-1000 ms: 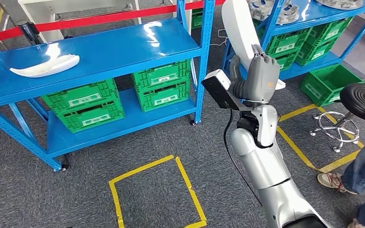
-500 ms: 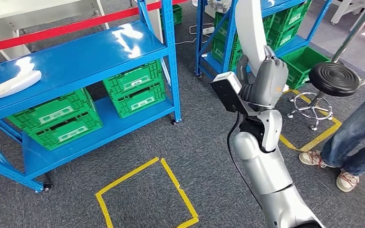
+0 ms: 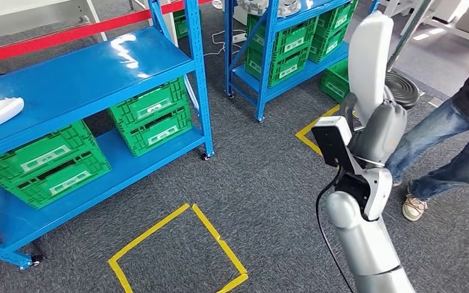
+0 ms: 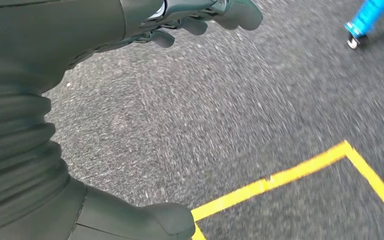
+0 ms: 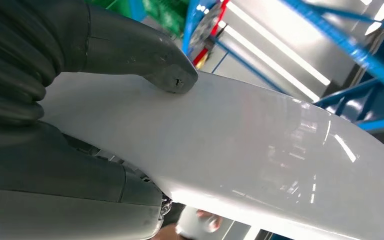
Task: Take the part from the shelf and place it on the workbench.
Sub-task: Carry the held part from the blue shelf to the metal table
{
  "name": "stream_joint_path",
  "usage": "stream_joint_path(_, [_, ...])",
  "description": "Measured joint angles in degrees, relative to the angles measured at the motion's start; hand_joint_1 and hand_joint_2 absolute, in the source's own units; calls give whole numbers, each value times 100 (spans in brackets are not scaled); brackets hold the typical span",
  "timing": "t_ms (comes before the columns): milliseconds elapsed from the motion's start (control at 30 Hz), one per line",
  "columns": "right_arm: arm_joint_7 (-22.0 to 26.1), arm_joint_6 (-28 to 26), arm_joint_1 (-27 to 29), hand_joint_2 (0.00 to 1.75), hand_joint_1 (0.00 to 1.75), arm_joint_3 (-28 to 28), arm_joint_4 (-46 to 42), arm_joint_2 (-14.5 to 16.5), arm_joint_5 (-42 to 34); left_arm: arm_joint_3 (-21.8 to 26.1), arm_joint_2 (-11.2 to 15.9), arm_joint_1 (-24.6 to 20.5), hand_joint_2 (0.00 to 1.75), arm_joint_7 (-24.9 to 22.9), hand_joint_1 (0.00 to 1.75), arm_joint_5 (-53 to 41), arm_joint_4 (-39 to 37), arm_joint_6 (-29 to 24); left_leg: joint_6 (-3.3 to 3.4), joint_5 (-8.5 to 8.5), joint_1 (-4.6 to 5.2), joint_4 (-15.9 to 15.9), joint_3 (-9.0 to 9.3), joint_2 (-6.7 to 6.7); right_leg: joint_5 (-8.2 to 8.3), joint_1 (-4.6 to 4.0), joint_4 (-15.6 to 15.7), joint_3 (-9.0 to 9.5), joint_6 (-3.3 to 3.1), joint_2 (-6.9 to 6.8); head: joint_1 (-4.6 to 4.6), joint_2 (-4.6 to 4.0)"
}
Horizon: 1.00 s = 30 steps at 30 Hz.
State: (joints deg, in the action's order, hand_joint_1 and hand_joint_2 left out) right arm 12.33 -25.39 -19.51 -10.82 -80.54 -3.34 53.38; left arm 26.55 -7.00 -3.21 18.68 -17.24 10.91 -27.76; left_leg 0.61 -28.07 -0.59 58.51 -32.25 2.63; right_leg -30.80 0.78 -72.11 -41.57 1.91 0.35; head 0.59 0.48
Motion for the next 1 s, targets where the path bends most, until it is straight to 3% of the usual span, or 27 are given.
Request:
stream_joint_path(67, [-13, -66, 354, 175, 175, 158, -359, -187, -60, -85, -54, -13, 175, -161, 0, -236, 0, 57, -17, -31, 18, 37, 1, 77, 284, -28, 809, 488, -48, -202, 6, 0])
stream_joint_path(133, [12, -105, 715, 175, 175, 352, -734, -373, -161, -208, -99, -5, 175, -305, 0, -456, -4, 96, -66, -65, 39, 64, 9, 133, 374, -70, 1275, 740, -107, -351, 8, 0])
stream_joint_path(233, [96, -143, 1255, 175, 175, 650, -1183, -615, -370, -398, -142, 10, 175, -441, 0, -699, -13, 144, -154, -98, 45, 49, 42, 219, 391, -65, 1350, 736, -181, -234, 6, 0])
stream_joint_path(300, [178, -189, 1549, 175, 175, 837, -1425, -720, -486, -518, -149, 20, 175, -486, 0, -815, -18, 166, -217, -269, 36, 244, -22, 53, 429, -15, 1395, 748, -238, -138, -9, 0])
stream_joint_path(367, [273, -225, 1737, 175, 175, 934, -1586, -761, -537, -594, -136, 36, 175, -505, 0, -879, -26, 165, -257, -637, 16, 872, -278, -163, 447, 8, 1408, 747, -268, -25, -33, 0])
stream_joint_path(433, [347, -264, 1822, 175, 175, 947, -1641, -769, -538, -637, -105, 40, 175, -485, 0, -885, -33, 152, -273, -873, 10, 1499, -552, -215, 450, 10, 1405, 739, -275, 109, -48, 0])
stream_joint_path(467, [364, -297, 1834, 175, 175, 947, -1647, -769, -523, -651, -91, 32, 175, -466, 0, -870, -35, 142, -273, -829, 9, 1557, -581, -223, 453, 13, 1401, 738, -271, 182, -53, 0])
stream_joint_path(500, [361, -335, 1842, 175, 175, 947, -1658, -769, -488, -660, -76, 20, 175, -459, 0, -857, -35, 131, -268, -683, 7, 1395, -509, -240, 456, 18, 1394, 739, -265, 252, -59, 0])
stream_joint_path(533, [344, -371, 1855, 175, 175, 947, -1681, -767, -439, -664, -67, 4, 175, -467, 0, -851, -34, 121, -262, -471, 1, 1048, -349, -292, 458, 25, 1385, 740, -255, 317, -64, 0])
stream_joint_path(600, [299, -419, 1892, 175, 175, 946, -1750, -758, -339, -670, -54, -26, 175, -513, 0, -866, -33, 104, -239, -190, -18, 323, -22, -526, 462, 30, 1358, 720, -209, 427, -73, 0])
stream_joint_path(667, [274, -448, 1936, 175, 175, 944, -1813, -750, -293, -675, -52, -50, 175, -525, 0, -863, -33, 100, -198, -153, -18, 47, 99, -659, 486, 33, 1350, 674, -130, 526, -74, 0])
stream_joint_path(733, [248, -462, 2001, 175, 175, 948, -1858, -747, -289, -675, -62, -71, 175, -450, 0, -787, -24, 105, -121, -125, -5, 25, 109, -564, 518, 50, 1362, 640, -50, 586, -72, 0])
stream_joint_path(800, [233, -466, 2051, 175, 175, 967, -1895, -748, -304, -672, -79, -85, 175, -353, 0, -692, -1, 114, -32, -86, -4, -13, 115, -449, 416, 43, 1200, 550, -5, 375, -48, 0])
stream_joint_path(867, [233, -466, 2045, 175, 175, 993, -1911, -744, -321, -666, -88, -88, 175, -333, 0, -664, 12, 116, 25, -72, 11, -31, 110, -314, 83, 26, 605, 269, 14, 90, -16, 0])
stream_joint_path(933, [228, -468, 2052, 175, 175, 1017, -1911, -733, -319, -661, -101, -86, 175, -375, 0, -680, 6, 116, 46, -78, 35, -21, 96, -171, -236, 25, -129, -68, 26, 25, -5, 0])
stream_joint_path(967, [221, -470, 2078, 175, 175, 1031, -1913, -726, -307, -659, -110, -87, 175, -407, 0, -691, 3, 117, 49, -83, 42, -13, 91, -98, -262, 24, -293, -131, 25, 18, -4, 0])
stream_joint_path(1000, [212, -473, 2113, 175, 175, 1049, -1927, -720, -293, -658, -118, -88, 175, -434, 0, -699, 1, 117, 49, -90, 46, -3, 87, -31, -184, 23, -231, -78, 18, 7, -2, 0])
